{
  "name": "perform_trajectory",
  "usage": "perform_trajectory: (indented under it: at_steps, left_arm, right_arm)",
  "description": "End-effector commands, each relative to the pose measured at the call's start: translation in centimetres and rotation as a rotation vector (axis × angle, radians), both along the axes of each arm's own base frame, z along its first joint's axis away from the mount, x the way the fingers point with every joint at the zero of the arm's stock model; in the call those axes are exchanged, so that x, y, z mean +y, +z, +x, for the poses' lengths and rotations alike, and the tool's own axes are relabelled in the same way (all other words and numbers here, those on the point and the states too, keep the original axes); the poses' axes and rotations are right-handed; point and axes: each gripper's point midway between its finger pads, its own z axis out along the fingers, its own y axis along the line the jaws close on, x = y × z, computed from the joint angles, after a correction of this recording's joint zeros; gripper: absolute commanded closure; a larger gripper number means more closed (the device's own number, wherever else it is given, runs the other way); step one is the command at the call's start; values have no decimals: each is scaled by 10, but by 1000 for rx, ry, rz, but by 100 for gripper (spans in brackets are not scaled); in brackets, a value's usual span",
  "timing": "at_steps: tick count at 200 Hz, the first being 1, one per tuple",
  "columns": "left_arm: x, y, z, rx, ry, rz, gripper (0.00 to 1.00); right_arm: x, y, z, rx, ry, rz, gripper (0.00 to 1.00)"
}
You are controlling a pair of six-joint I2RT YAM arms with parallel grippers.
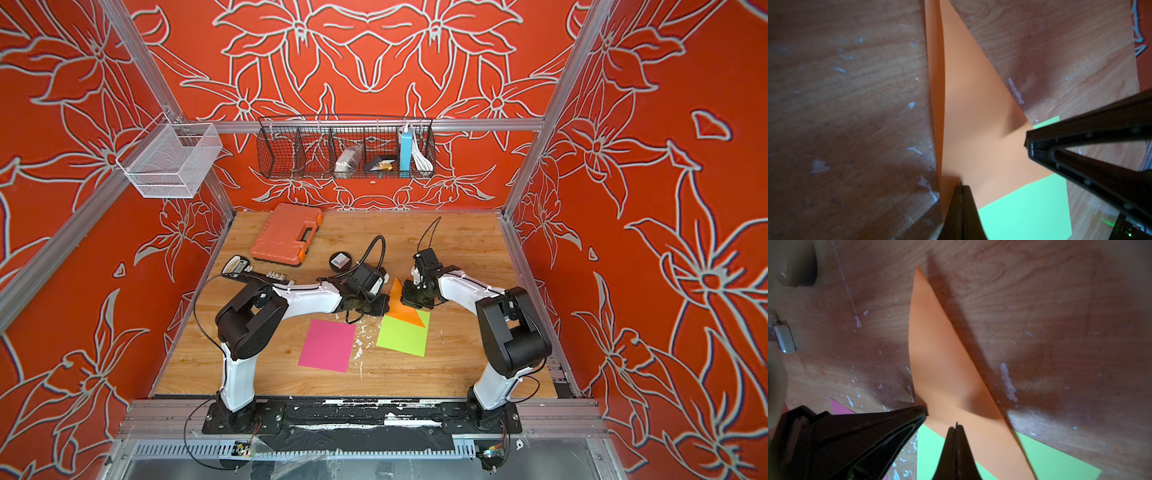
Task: Fold the square paper diagonally
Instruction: Fold the paper at the center of the board.
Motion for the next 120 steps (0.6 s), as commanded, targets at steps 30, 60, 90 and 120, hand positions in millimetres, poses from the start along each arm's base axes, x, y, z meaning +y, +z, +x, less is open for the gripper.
perform_trajectory:
  at_steps: [30,60,90,120]
  left_arm:
    - [6,-19,-20,56,-26,39,100]
    - [4,-17,-25,63,-34,29,100]
    - [1,-17,-34,88,-43,-1,100]
    - [-6,-16,-40,89,-63,-10,100]
  right_arm:
    - [-18,-19,-12,30,-14,-111,100]
    - [-22,-24,-11,36,4,-149,100]
    - [-23,-28,-10,50,24,-166,100]
    - [-22,-34,-7,57,33,-173,100]
